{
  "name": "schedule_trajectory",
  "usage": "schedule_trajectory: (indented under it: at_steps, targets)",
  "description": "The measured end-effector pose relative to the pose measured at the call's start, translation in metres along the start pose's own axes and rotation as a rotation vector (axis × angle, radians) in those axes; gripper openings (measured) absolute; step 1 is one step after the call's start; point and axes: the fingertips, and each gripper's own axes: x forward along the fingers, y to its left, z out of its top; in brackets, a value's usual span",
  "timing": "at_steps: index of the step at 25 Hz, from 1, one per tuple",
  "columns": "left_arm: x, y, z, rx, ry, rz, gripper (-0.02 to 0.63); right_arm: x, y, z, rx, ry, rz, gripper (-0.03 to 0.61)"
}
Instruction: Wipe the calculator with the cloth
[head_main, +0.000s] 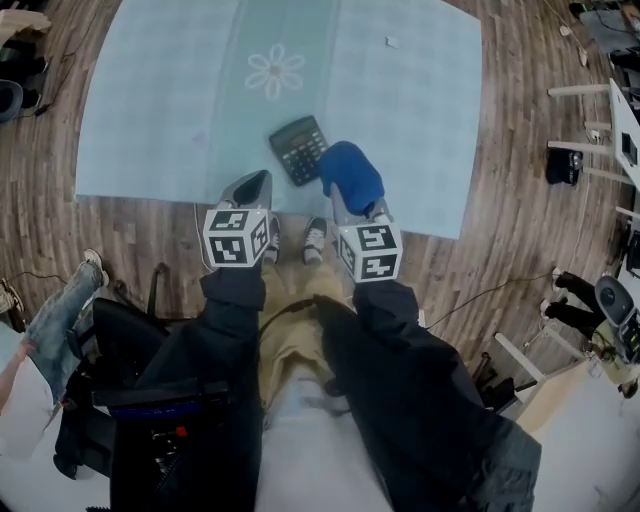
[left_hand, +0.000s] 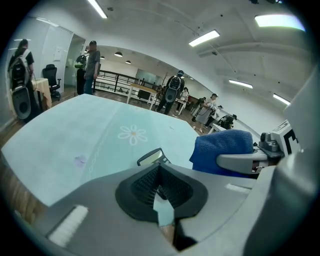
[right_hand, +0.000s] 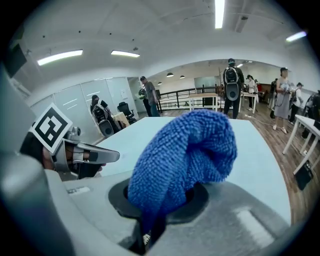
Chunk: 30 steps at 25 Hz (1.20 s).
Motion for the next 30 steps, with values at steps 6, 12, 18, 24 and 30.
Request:
schedule_trajectory:
  at_steps: [6,12,18,24,30]
  targets:
    - [0.025,0.011,-0.001,-0.023,0.020,0.019,-0.002,0.042,-0.022,-0.004,-0.084,0.056,-0.024,0.058]
    - [0.037,0.020,-0.007,-0.051,0.040,0.028,-0.002,0.065,-0.042,-0.004,-0.118,0.097,-0.064,0.058]
    - [0.046,0.027,-0.006,-0.066,0.055,0.038,-0.002,0.083,-0.055,0.002,-0.172,0.119,-0.104,0.058]
    - [0.046,0.037,-0.013,-0.083,0.069,0.050,-0.002,0.109,-0.055,-0.009,-0.262,0.177,-0.146,0.058]
    - [0.042,0.044,-0.019,-0.091,0.077,0.063,-0.002,0.128,-0.027,-0.023,-0.291,0.234,-0.067,0.058]
